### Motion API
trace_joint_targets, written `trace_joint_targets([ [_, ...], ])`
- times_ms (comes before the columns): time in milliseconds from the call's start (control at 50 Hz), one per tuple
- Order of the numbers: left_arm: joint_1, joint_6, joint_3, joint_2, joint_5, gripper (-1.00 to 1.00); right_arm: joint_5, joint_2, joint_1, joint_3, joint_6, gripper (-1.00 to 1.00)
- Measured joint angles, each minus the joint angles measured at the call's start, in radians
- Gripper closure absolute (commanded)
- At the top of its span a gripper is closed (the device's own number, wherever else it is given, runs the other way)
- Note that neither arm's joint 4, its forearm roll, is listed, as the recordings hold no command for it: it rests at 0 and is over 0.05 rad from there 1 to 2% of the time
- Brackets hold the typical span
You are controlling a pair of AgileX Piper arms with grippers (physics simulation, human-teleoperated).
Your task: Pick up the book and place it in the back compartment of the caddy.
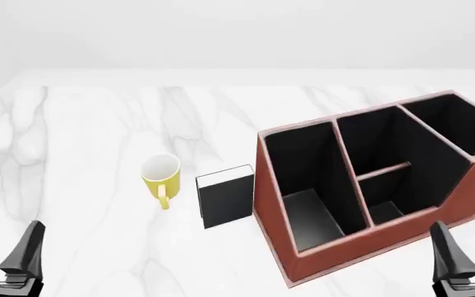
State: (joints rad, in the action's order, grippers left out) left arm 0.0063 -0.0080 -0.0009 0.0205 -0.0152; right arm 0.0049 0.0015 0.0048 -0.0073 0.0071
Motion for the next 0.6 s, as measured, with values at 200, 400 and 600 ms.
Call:
trace_joint_targets([
  [200,0.007,-0.037,-0.030,0.114,-0.063,-1.00,0.000,0.010,-0.004,-0.010,0.023,-1.00],
  [400,-0.080,0.029,-0.206,0.253,-0.011,-1.00,0.000,0.011,-0.001,-0.008,0.029,-1.00],
  [600,-0.202,0.160,-0.486,0.478,0.094,-1.00,-0.007,0.020,0.004,-0.005,0.030,-1.00],
])
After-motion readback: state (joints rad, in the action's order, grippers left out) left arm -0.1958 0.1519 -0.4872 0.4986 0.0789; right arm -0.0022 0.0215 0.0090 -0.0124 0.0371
